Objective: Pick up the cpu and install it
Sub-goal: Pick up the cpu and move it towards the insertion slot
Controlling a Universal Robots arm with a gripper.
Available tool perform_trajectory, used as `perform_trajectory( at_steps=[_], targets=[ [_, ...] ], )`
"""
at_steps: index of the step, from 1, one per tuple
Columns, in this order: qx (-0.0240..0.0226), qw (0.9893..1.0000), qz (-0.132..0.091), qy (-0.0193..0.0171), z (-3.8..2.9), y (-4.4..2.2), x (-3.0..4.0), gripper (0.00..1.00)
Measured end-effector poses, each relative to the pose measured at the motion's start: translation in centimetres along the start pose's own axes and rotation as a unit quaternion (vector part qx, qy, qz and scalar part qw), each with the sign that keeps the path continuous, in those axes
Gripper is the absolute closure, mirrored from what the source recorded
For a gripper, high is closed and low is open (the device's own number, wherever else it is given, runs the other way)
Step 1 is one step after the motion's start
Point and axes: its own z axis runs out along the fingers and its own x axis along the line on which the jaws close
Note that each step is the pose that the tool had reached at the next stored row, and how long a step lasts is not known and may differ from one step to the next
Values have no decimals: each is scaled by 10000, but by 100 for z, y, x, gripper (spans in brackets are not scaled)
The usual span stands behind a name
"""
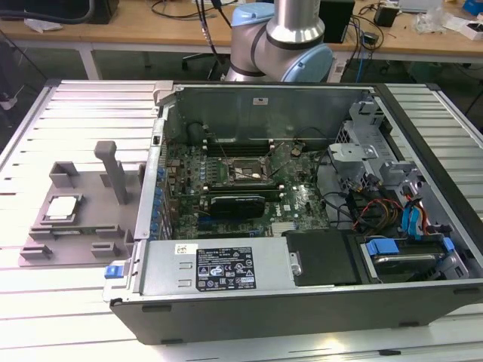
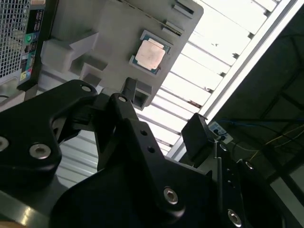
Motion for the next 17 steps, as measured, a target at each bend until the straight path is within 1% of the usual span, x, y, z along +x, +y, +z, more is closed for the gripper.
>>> perform_trajectory(
  at_steps=[2,6,10,12,14,15,17],
  targets=[
    [-4,9999,-142,-1,0,0,-1,34],
    [-4,9999,-143,-1,0,0,-1,34],
    [-3,9999,-143,0,33,0,-21,34],
    [-4,9999,-143,2,86,1,-53,34],
    [-4,9999,-143,4,112,1,-65,34],
    [-3,9999,-143,8,147,2,-74,34],
    [-4,9999,-143,9,189,2,-83,34]
  ],
)
